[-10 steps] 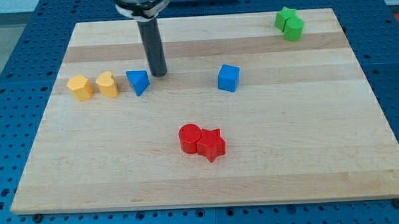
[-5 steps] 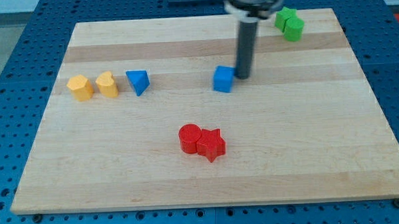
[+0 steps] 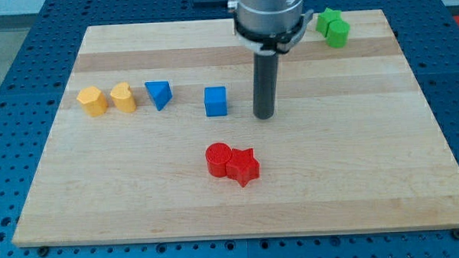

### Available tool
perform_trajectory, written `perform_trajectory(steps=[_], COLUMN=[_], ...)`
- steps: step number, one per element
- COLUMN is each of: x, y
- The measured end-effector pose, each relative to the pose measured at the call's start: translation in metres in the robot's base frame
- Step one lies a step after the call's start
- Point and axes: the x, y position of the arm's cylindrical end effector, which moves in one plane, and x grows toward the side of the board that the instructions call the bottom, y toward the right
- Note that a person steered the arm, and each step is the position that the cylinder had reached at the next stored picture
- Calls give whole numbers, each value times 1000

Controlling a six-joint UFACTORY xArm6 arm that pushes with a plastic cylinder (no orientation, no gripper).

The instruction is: Place the cube to the right of the blue triangle

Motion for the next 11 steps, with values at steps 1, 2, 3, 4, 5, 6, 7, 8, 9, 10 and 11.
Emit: perform_trajectory(steps=[1,2,3,4,5,6,7,8,9,10,11], x=[1,-16,-31,-27,-32,-67,-78,-74,-73,-73,-73], y=[-40,-78,-98,-87,-40,-20,-33,-63,-80,-80,-86])
